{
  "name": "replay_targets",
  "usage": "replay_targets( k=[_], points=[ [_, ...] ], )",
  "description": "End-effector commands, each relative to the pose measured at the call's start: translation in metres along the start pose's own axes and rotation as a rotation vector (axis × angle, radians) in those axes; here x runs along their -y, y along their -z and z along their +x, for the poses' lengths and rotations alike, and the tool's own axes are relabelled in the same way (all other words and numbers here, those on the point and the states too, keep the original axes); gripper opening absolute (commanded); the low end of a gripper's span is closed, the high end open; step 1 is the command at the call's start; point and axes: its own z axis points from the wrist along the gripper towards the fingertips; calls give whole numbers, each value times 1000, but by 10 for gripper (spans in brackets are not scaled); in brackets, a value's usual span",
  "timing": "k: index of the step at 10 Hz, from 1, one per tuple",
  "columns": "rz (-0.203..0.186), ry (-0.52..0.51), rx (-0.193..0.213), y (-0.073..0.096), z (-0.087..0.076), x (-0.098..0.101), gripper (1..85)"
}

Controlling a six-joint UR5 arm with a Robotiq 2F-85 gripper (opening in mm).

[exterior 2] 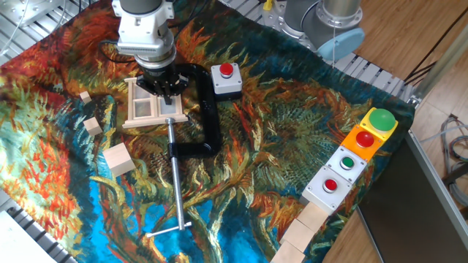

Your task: Close a sliding window

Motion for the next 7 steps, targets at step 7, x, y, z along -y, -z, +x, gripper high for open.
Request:
replay_targets(
  k=[7],
  points=[
    [-18, 4, -12, 5, 11, 3, 13]
  ],
)
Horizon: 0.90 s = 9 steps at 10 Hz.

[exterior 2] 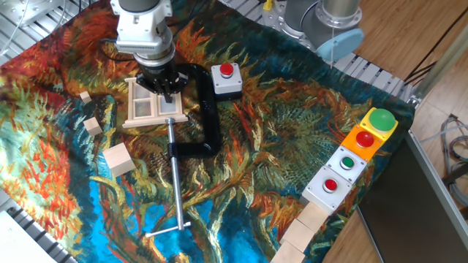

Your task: Close a sliding window

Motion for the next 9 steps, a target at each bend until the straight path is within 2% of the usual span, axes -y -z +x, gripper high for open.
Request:
replay_targets(
  k=[1, 5, 9],
  points=[
    [-7, -3, 1, 3, 3, 0, 13],
    [-20, -5, -1, 2, 18, 0, 13],
    [-19, -17, -28, 7, 28, -2, 13]
  ],
)
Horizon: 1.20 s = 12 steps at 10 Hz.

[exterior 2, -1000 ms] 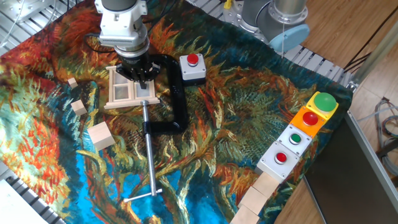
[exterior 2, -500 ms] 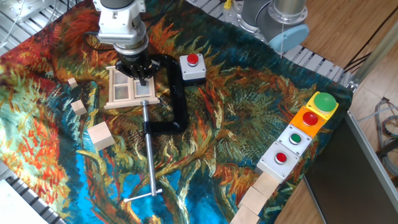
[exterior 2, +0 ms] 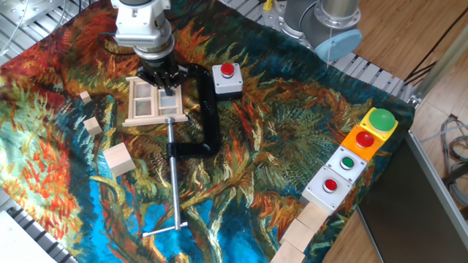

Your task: Close a sliding window

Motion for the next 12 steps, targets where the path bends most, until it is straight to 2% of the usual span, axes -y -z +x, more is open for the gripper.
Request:
replay_targets(
  k=[1, 4, 10, 12],
  points=[
    [-6, -18, -7, 4, 8, -2, 13],
    [-6, -19, -7, 5, 16, -1, 13],
    [21, -10, 11, 9, -6, 3, 13],
    [16, 0, 22, 8, -10, 7, 13]
  ],
)
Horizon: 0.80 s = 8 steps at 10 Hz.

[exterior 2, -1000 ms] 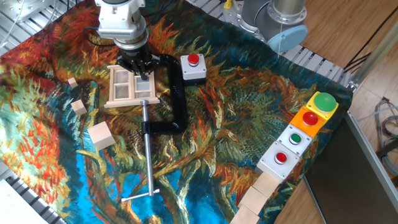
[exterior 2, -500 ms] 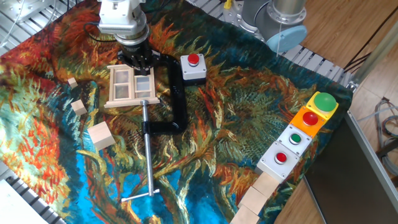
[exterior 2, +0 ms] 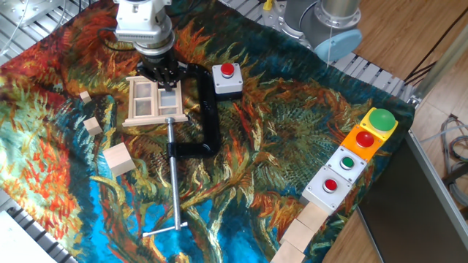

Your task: Close a sliding window

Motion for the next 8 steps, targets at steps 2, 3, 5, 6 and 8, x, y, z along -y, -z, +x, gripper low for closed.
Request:
replay_targets(
  k=[2, 3, 5, 6, 8],
  points=[
    [0, 7, 35, 1, -15, 5, 13],
    [-2, 7, 42, 1, -17, 5, 13],
    [-5, 6, 46, 1, -19, 4, 13],
    [-5, 4, 46, 0, -19, 3, 13],
    [-9, 3, 49, 0, -19, 2, 13]
  ],
)
